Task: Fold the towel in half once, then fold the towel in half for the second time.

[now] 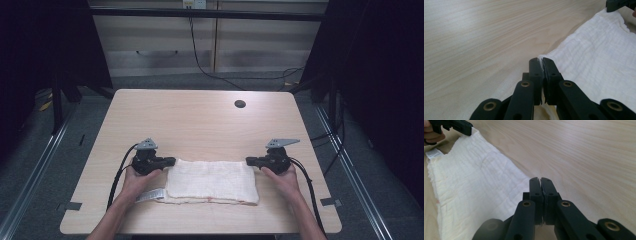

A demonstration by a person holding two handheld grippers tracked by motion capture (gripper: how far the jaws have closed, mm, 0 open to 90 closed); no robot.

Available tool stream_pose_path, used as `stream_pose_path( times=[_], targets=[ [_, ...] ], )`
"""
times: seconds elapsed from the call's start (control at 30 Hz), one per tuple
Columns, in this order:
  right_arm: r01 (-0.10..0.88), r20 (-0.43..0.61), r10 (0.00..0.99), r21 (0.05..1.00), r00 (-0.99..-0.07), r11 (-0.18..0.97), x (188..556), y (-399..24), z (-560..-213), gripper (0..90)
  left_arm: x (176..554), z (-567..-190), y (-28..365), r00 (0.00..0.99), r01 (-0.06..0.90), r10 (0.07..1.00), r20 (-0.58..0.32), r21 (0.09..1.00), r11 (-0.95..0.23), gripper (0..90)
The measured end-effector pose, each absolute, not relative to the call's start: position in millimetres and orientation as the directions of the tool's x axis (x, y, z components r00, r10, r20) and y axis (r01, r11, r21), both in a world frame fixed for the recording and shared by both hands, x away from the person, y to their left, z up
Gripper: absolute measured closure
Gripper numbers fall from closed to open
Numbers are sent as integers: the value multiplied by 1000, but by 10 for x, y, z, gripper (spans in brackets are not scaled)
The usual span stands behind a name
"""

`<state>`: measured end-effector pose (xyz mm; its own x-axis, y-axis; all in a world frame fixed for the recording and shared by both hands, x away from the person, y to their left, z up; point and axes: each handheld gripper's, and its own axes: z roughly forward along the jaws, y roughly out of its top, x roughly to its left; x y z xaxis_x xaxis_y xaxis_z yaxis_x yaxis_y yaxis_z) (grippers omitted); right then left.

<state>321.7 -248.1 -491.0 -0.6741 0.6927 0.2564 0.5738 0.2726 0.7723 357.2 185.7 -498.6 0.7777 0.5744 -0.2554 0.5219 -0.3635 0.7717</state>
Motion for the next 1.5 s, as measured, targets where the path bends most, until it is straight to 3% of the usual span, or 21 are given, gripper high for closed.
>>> stream_pose_path(
  times=[0.8,1.13,1.5],
  targets=[
    [431,181,602,850,-778,302,2808,-2305,-4498,885,3592,-4923,1881,725,556,632,-274,775,-301,871],
    [431,184,544,823,-819,370,2574,-2228,-4608,885,3608,-4937,1875,714,557,648,-266,777,-294,872],
    [488,235,495,730,-836,478,2390,-2142,-4855,885,3604,-4965,1865,715,564,644,-271,768,-304,872]
  ],
)
